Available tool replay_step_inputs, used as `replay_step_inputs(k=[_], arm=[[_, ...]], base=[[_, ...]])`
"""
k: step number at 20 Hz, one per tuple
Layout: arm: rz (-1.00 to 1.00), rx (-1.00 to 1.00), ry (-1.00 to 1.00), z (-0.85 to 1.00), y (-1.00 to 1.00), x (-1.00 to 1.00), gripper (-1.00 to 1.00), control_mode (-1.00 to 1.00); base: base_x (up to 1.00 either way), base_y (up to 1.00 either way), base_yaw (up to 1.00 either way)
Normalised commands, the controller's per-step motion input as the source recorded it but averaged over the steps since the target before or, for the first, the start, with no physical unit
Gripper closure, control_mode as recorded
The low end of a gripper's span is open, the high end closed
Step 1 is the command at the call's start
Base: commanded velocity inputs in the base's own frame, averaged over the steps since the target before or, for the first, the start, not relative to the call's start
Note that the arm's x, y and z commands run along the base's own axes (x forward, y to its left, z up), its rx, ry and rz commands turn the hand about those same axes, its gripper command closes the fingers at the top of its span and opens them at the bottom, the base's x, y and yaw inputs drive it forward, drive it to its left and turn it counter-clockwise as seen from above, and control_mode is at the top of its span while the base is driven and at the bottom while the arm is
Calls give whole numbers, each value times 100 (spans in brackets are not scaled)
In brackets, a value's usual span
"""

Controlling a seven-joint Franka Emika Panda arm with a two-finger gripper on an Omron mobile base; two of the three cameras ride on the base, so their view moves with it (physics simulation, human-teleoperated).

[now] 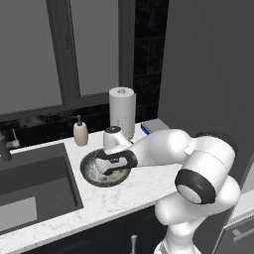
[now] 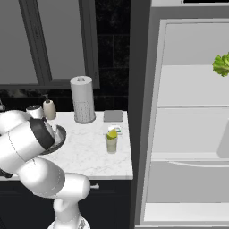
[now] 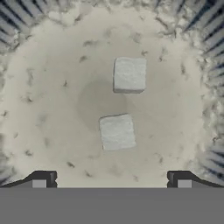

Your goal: Grab a lemon wedge from the fridge and one ice cube from the ice bowl, and put them in the glass of lemonade.

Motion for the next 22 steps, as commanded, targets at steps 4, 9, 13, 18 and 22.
replay_step_inputs(k=[4,9,13,18,22], arm=[[0,0,-1,26,0,5,-100,-100],[0,-1,0,9,0,25,-100,-100],[0,0,1,0,0,28,-100,-100],[0,0,0,-3,0,8,-100,-100],[0,0,0,-31,0,-38,-100,-100]], base=[[0,0,0],[0,0,0],[0,0,0],[0,0,0],[0,0,0]])
